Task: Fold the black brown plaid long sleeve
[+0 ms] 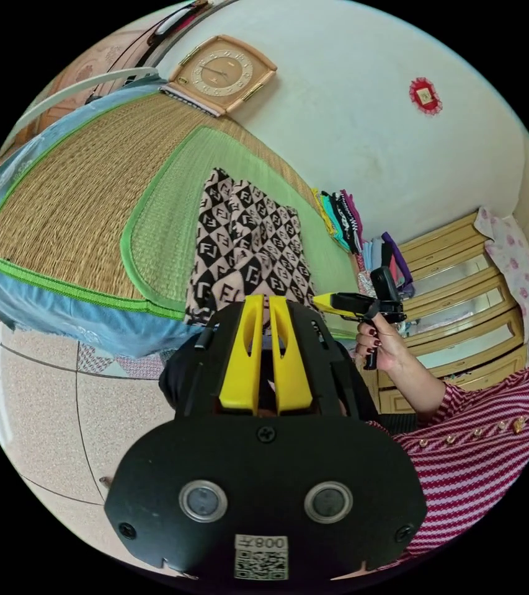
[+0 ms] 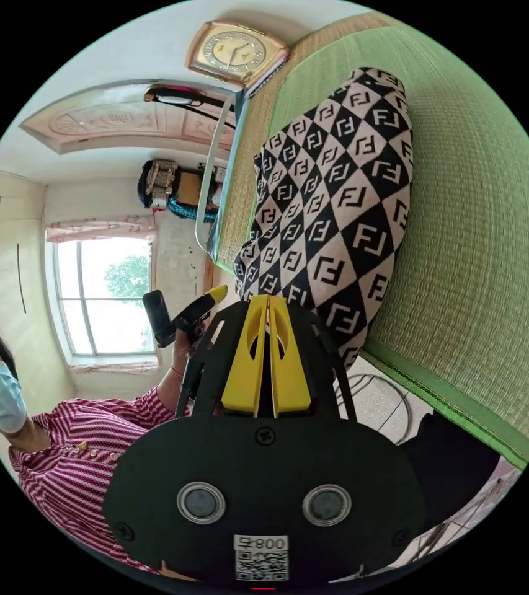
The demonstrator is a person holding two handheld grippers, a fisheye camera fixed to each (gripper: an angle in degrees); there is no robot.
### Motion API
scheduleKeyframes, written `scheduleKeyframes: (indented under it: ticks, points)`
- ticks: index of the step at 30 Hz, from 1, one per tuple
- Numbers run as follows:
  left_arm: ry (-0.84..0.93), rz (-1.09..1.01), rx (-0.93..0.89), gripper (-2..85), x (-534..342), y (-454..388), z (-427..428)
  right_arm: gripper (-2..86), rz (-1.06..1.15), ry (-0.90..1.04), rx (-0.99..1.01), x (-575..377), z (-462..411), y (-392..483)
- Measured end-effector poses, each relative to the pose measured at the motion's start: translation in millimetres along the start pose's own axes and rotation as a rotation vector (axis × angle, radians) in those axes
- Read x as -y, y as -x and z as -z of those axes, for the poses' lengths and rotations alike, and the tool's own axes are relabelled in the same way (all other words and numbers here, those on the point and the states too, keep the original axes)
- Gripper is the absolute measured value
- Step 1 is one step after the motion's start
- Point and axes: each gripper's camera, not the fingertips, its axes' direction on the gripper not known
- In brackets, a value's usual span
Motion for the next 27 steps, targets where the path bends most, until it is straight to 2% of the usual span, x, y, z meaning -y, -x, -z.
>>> scheduleKeyframes:
  ticks: [2, 6, 10, 13, 17, 27]
  points:
    - [0.053, -0.005, -0.056, 3.3, -11, -15, -21, 0.1, -0.034, -0.03, -0.007, -8, 14, -5]
    - [0.194, 0.027, -0.14, 5.6, -23, -28, -77, 0.3, -0.084, -0.068, 0.11, -26, 30, -18]
    - [0.272, 0.083, -0.188, 8.0, -26, -34, -127, 0.9, -0.082, -0.086, 0.071, -41, 58, -6]
    - [0.26, 0.086, -0.186, 8.9, -20, -38, -142, 2.6, -0.1, -0.114, 0.01, -56, 87, -3]
    - [0.284, 0.063, -0.142, 8.4, -7, -45, -153, 8.4, -0.153, -0.135, 0.026, -67, 111, -11]
    - [0.303, 0.009, -0.136, 3.9, 4, -55, -148, 16.8, -0.206, -0.095, 0.263, -55, 112, -10]
